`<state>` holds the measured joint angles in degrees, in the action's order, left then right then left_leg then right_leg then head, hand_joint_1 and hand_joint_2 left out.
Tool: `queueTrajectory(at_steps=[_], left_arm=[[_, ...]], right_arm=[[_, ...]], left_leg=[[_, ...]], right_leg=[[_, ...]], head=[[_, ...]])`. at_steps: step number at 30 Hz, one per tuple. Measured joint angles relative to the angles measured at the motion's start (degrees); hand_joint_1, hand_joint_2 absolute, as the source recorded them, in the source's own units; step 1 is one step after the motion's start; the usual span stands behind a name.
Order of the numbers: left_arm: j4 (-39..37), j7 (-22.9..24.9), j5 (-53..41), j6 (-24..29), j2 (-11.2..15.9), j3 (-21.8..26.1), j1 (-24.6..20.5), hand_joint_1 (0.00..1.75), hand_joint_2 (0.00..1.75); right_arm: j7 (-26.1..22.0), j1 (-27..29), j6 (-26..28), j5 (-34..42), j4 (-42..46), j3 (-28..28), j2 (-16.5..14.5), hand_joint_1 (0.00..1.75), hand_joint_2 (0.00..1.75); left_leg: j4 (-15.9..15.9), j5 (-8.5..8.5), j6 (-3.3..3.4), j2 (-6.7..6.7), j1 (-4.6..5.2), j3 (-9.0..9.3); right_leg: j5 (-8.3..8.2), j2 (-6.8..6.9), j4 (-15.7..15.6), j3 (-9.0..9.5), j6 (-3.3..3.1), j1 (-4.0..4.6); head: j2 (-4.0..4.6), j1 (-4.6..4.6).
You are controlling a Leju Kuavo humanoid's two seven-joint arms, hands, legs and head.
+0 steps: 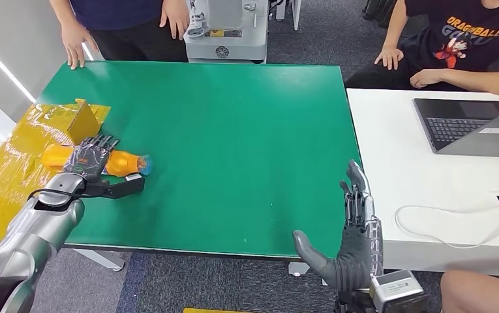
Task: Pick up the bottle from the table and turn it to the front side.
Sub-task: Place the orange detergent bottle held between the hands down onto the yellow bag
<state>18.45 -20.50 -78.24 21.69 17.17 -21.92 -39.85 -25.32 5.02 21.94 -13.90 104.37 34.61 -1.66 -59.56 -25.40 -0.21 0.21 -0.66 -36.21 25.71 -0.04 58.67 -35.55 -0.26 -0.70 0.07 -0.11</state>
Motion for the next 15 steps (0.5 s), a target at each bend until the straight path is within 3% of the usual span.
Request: queueTrajectory(at_steps=[15], left_arm=[[0.01, -0.14, 0.48, 2.28, -0.02, 0.07, 0.03, 0.00, 1.75]], right_arm=[[-0.30, -0.06, 0.51, 0.57, 0.00, 0.00, 0.00, 0.00, 1.75]], left_leg=[[0.00, 0.00, 0.00, -0.01, 0.00, 0.00]], right_leg=[[0.00, 0.00, 0.01, 0.02, 0.00, 0.00]], head=[[0.00, 0.00]])
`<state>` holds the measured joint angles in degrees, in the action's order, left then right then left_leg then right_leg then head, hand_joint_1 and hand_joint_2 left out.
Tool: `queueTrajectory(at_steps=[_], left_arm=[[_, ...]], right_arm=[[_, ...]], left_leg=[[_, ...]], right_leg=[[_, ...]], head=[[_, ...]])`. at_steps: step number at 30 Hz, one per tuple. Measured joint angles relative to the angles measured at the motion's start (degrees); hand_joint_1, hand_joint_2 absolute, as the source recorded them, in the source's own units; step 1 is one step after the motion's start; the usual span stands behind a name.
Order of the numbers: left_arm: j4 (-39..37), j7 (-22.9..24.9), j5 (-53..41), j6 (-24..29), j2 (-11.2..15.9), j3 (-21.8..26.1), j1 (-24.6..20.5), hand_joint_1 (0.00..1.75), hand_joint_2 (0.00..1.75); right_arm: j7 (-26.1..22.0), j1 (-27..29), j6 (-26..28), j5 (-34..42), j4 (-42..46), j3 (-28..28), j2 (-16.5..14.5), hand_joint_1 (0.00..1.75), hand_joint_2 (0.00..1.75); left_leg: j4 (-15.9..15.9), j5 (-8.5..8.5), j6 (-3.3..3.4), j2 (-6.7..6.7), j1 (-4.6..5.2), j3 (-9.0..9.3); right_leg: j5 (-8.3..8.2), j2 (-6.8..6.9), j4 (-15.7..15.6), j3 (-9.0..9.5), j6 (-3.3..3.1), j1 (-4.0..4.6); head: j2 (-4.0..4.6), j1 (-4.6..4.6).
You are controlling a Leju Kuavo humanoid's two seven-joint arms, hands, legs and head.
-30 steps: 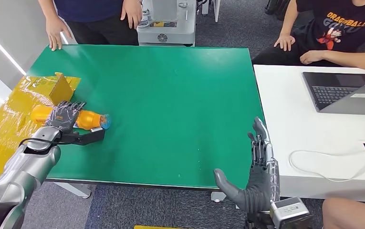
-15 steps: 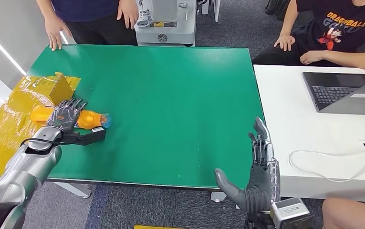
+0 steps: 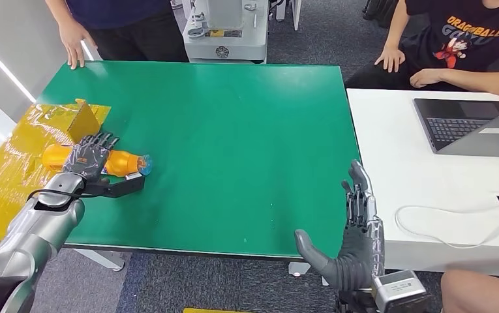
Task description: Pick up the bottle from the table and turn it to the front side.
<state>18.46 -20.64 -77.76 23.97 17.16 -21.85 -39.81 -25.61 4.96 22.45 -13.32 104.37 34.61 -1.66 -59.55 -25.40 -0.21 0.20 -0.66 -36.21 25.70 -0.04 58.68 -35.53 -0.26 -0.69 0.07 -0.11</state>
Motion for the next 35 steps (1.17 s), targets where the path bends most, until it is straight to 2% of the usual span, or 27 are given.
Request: queueTrajectory(at_steps=[4, 8, 11, 14, 17, 19, 22, 25, 28, 35], left_arm=[[0.14, -2.81, 2.70, 3.38, -0.09, 0.89, 0.31, 0.00, 1.75], [2.07, -12.38, 12.02, 10.54, -1.16, 4.37, 1.64, 0.00, 1.75], [7.14, -18.19, 22.70, 12.20, -2.27, 6.74, 3.76, 0.00, 1.75], [17.34, -19.21, 37.93, 8.01, -3.06, 7.75, 8.26, 0.00, 1.75], [31.66, -19.52, 54.27, -0.07, -4.79, 8.57, 15.01, 0.00, 1.75], [39.75, -19.55, 61.16, -4.65, -6.41, 8.55, 18.58, 0.00, 1.75], [48.04, -18.53, 68.89, -10.21, -8.86, 8.05, 21.07, 0.00, 1.75], [52.90, -16.42, 75.90, -12.92, -11.41, 6.63, 21.62, 0.00, 1.75], [55.70, -15.47, 79.41, -13.35, -13.08, 5.15, 21.74, 0.00, 1.75], [59.50, -13.37, 87.66, -15.29, -16.56, 2.37, 23.97, 0.00, 1.75]], right_arm=[[-0.50, 0.00, 0.49, 0.47, 0.00, 0.00, 0.00, 0.00, 1.75], [-2.04, 0.02, 1.43, 2.17, -0.21, 0.01, 0.00, 0.00, 1.75], [-4.01, 0.00, 1.87, 4.08, -0.66, 0.01, 0.00, 0.00, 1.75], [-5.44, 0.01, 2.05, 5.83, -1.01, 0.01, 0.00, 0.00, 1.75], [-6.80, -0.03, 2.86, 6.97, -1.42, 0.02, 0.00, 0.00, 1.75], [-7.71, -0.17, 4.19, 7.24, -1.65, 0.06, 0.00, 0.00, 1.75], [-8.81, -0.24, 6.92, 7.50, -1.77, 0.30, 0.00, 0.00, 1.75], [-9.46, -0.25, 9.13, 8.08, -1.84, 0.79, 0.00, 0.00, 1.75], [-9.71, -0.25, 10.09, 8.55, -2.04, 1.36, 0.00, 0.00, 1.75], [-9.37, -0.34, 9.59, 9.46, -2.21, 1.82, -0.42, 0.00, 1.75]], left_leg=[[0.00, 0.00, 0.00, 0.00, 0.00, 0.01], [-0.01, 0.00, 0.00, -0.01, 0.01, 0.01], [-0.01, 0.00, 0.00, 0.02, 0.01, 0.02], [-0.01, -0.02, 0.00, 0.07, 0.03, 0.05], [-0.01, -0.05, 0.00, 0.01, 0.04, 0.06], [-0.01, -0.06, 0.02, -0.07, 0.03, 0.05], [-0.01, -0.06, 0.02, -0.09, 0.03, 0.05], [-0.01, -0.05, 0.03, -0.13, 0.03, 0.06], [-0.01, -0.04, 0.02, -0.13, 0.03, 0.08], [0.00, -0.03, 0.00, -0.13, 0.03, 0.13]], right_leg=[[0.00, 0.00, 0.00, 0.00, 0.00, 0.00], [0.00, 0.01, -0.01, 0.00, 0.00, 0.00], [0.00, 0.00, -0.01, 0.02, 0.00, -0.01], [-0.01, -0.04, -0.03, 0.02, 0.00, -0.02], [0.03, 0.00, -0.06, 0.04, 0.03, -0.04], [0.05, 0.07, -0.09, 0.06, 0.03, -0.03], [0.04, 0.10, -0.10, 0.09, 0.04, -0.03], [0.03, 0.14, -0.10, 0.14, 0.05, -0.03], [0.01, 0.13, -0.08, 0.15, 0.05, -0.03], [0.01, 0.13, -0.07, 0.18, 0.05, -0.03]], head=[[0.00, 0.00], [0.00, -0.01], [0.00, -0.01], [0.00, 0.01], [0.00, 0.02], [0.00, 0.00], [0.00, -0.01], [0.00, -0.01], [0.00, -0.01], [0.00, 0.01]])
